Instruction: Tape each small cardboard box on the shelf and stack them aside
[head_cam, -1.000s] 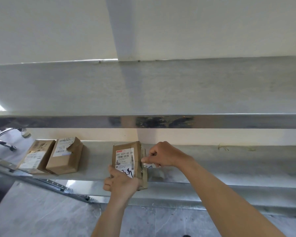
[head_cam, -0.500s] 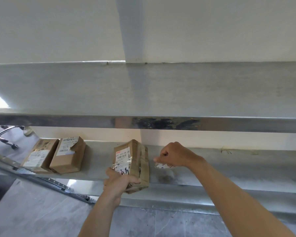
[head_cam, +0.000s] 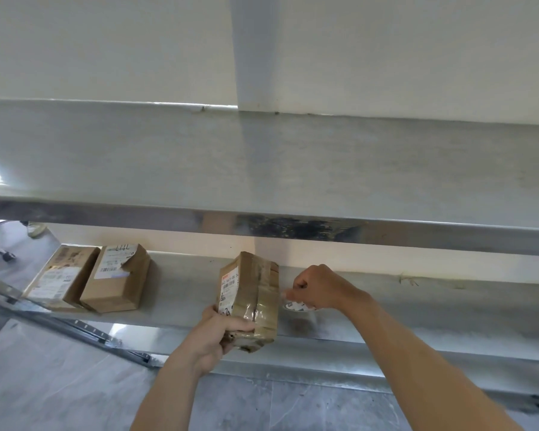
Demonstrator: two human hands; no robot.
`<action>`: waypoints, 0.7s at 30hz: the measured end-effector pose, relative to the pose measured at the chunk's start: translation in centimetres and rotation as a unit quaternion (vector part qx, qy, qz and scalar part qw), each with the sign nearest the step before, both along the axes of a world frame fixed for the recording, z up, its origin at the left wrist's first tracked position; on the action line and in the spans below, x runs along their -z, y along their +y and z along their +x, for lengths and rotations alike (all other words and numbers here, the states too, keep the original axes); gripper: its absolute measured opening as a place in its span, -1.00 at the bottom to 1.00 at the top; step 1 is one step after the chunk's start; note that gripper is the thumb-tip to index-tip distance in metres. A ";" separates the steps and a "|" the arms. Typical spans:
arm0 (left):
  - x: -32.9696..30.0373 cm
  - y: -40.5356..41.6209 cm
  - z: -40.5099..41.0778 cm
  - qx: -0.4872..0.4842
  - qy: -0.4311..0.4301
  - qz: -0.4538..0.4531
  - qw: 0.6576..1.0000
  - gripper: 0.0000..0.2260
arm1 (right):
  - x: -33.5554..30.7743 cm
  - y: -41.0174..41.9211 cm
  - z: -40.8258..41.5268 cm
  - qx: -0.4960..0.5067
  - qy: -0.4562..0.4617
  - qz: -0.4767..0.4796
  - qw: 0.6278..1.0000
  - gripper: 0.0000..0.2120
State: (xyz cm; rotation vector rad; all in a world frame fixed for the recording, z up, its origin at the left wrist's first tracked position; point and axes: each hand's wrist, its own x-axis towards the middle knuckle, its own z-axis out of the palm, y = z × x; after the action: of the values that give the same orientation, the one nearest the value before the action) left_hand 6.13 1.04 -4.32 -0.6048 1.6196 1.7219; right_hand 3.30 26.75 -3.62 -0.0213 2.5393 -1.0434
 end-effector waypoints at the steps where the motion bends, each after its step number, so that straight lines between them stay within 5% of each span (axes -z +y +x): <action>1: -0.1 -0.4 -0.1 0.010 -0.005 0.005 1.000 -0.04 | 0.1 -0.4 -0.2 0.000 0.000 -0.003 1.000 -0.58; 9: -1.3 -3.1 -0.1 0.095 0.009 0.032 0.995 0.04 | -0.3 -2.5 -1.1 -0.023 -0.003 0.005 1.000 -0.57; 14: -3.2 -4.5 -0.8 0.161 0.157 -0.154 0.962 0.17 | -0.2 -3.4 -1.3 -0.034 0.006 0.011 0.999 -0.55; 19: -5.4 -1.7 -1.4 0.270 0.240 -0.278 0.890 -0.46 | -0.2 -4.9 -1.4 -0.029 0.005 0.007 1.000 -0.55; 21: -4.9 0.2 -1.3 0.262 0.203 -0.335 0.882 -0.22 | -0.5 -5.3 -1.3 -0.027 0.009 0.005 1.000 -0.57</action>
State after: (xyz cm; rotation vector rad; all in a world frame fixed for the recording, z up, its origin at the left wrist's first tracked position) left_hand 4.80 1.25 0.60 -0.0608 2.4305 0.8957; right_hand 2.05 21.43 -3.10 -0.0963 2.5440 -1.0149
